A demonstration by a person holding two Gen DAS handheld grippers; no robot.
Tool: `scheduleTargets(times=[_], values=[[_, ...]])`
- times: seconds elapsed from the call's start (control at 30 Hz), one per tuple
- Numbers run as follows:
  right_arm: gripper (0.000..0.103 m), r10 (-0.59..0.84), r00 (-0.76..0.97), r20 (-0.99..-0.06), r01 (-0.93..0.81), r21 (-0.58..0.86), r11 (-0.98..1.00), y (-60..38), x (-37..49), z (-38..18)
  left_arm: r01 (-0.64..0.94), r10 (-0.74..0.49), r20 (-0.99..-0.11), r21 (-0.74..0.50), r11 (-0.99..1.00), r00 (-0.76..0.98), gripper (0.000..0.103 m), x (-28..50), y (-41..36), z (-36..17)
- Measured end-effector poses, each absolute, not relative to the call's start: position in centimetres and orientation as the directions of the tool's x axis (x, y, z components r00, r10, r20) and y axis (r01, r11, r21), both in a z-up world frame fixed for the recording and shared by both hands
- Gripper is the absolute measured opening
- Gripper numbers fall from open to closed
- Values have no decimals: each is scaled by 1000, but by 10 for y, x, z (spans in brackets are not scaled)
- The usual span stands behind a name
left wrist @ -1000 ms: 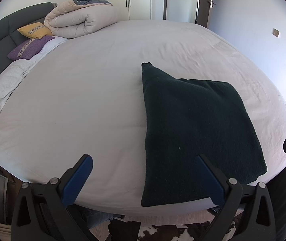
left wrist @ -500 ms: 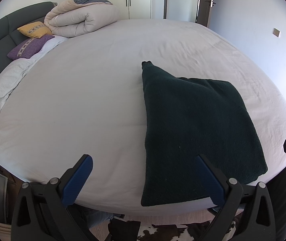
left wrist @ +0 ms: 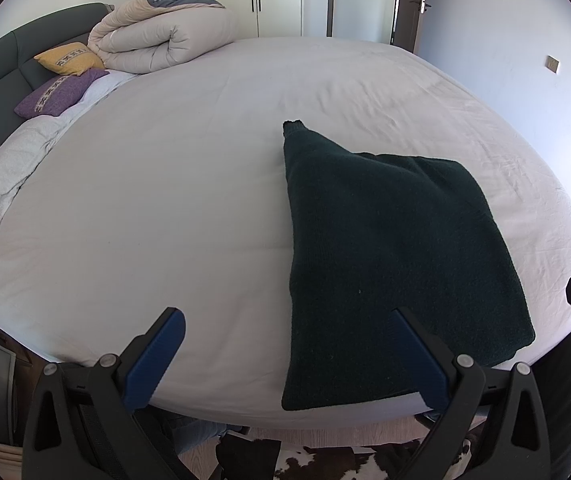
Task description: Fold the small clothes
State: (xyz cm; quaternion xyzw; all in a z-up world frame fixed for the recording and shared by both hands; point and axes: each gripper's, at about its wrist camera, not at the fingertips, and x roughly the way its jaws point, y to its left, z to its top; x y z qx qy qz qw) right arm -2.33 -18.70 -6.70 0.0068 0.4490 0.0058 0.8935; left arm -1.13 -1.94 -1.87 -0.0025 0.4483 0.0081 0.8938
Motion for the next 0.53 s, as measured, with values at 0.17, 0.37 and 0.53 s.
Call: scheduleTargets(times=[0.17, 0.37, 0.53], values=[[103, 17, 596, -803, -6, 17, 1000, -188, -23, -67, -17, 13, -802, 3, 1000, 598, 103, -11, -19, -19], [103, 17, 595, -803, -5, 17, 1000, -188, -24, -67, -17, 9, -801, -2, 1000, 599, 103, -12, -19, -18], [103, 18, 595, -804, -6, 18, 1000, -188, -24, -67, -18, 14, -792, 4, 1000, 611, 103, -13, -17, -19]])
